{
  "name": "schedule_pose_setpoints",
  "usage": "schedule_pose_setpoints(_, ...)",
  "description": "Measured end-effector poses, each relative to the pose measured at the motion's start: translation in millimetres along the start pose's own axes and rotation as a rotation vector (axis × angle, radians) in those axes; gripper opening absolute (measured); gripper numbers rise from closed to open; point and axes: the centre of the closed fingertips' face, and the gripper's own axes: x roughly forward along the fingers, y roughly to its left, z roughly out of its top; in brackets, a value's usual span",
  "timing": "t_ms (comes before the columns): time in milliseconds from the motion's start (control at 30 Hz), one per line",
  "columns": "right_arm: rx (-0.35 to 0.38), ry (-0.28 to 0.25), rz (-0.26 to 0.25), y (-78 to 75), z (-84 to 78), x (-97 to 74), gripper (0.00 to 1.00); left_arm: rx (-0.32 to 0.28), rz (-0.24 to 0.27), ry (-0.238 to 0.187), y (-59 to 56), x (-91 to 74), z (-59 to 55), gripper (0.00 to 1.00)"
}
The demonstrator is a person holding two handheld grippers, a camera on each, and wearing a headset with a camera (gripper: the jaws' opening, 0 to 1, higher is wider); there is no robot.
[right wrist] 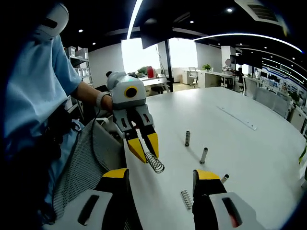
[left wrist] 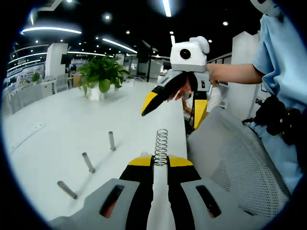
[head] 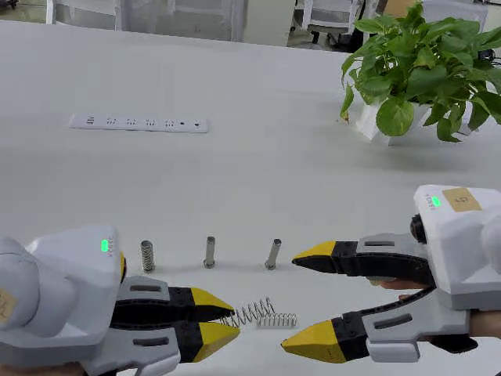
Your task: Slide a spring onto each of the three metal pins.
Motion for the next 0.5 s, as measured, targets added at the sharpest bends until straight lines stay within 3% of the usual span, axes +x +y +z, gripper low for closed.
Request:
schedule_pose_setpoints(167,-0.020,0.031,0.056,9.2,-2.3,4.1,0.36,0.028,-0.036,-0.004,-6.5,1.5,1.7,0.06)
schedule_pose_setpoints(500,-0.025,0.051,0.112,16.6,-5.8,7.2,0.18,0.055,-0.084,-0.004,-12.8,1.7,1.5,0.06)
